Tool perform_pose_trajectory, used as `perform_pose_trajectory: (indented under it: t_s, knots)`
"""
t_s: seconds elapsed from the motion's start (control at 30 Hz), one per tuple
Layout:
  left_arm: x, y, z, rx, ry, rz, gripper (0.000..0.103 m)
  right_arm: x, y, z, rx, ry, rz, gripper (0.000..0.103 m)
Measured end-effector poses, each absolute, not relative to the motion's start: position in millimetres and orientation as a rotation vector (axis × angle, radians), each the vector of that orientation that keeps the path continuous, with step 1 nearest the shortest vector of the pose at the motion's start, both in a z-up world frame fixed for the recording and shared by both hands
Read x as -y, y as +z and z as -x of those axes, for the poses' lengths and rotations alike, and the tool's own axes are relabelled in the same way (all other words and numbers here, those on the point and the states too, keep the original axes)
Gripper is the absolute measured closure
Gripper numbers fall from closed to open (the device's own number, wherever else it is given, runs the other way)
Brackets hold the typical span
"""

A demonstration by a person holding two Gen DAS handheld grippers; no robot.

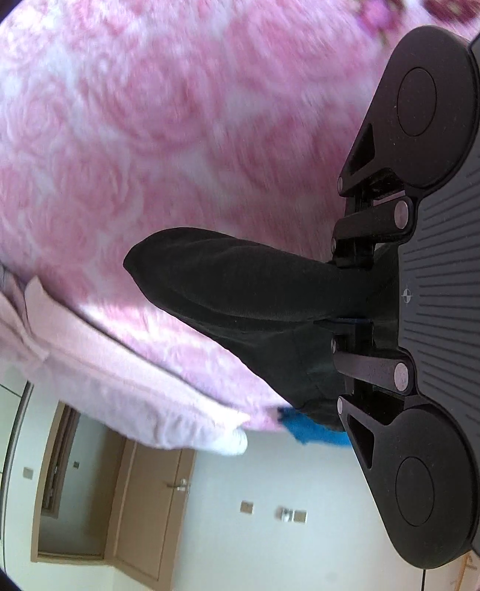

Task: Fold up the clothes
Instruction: 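Lift the trousers with both grippers and carry them over the teal-blue garment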

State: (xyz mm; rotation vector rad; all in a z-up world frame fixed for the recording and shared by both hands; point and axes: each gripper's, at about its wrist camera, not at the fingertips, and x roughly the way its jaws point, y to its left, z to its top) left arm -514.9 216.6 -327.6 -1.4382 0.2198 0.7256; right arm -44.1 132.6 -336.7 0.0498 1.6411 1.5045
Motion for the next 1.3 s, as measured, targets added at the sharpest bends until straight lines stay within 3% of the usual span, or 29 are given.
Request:
perform_pose_trajectory:
  t_s: [0.43, 0.87, 1.1, 1.3]
  knots:
    - [-227, -262, 707, -0.131, 0.859, 1.378, 0.068, -200, -283, 219, -1.642, 1.697, -0.066, 0.084]
    - [-424, -240, 977, -0.206, 0.779, 1.283, 0.068, -327, -270, 528, -1.627, 1.553, -0.252, 0.084]
    - [-526, -229, 1032, -0.167, 0.799, 1.232, 0.068, -441, -257, 604, -1.619, 1.548, -0.271, 0.084]
    - [-567, -266, 1051, -0.179, 0.798, 1.278, 0.068, -498, -279, 623, -1.633, 1.533, -0.221, 0.084]
